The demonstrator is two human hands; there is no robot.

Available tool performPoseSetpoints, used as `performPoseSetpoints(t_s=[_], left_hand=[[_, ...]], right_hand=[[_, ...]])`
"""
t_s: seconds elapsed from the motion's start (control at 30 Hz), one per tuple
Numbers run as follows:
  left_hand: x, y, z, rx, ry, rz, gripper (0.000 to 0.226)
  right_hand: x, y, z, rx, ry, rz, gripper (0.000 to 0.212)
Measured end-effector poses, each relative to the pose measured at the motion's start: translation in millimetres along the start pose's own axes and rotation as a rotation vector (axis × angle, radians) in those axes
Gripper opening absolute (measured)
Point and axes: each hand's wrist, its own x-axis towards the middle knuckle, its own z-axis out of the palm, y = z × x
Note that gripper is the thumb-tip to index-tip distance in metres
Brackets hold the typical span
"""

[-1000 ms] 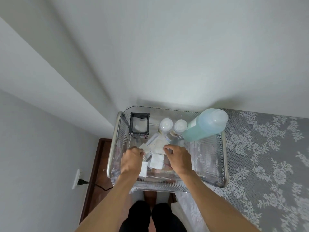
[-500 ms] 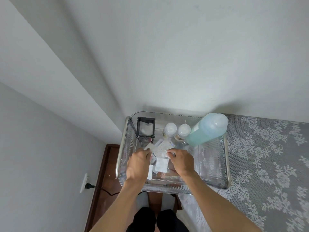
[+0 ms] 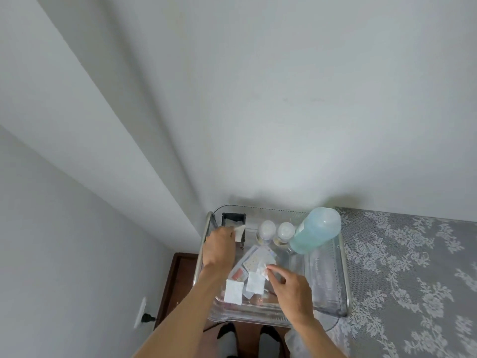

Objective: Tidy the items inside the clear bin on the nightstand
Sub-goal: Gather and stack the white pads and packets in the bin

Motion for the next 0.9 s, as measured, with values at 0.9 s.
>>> performPoseSetpoints(t_s=[0.9], left_hand=[[-14.4, -57.9, -24.7, 0.075, 0.146, 0.284, 0.044]], right_hand=[[85.7, -79.6, -25.1, 0.007, -0.044, -0.175, 0.018]])
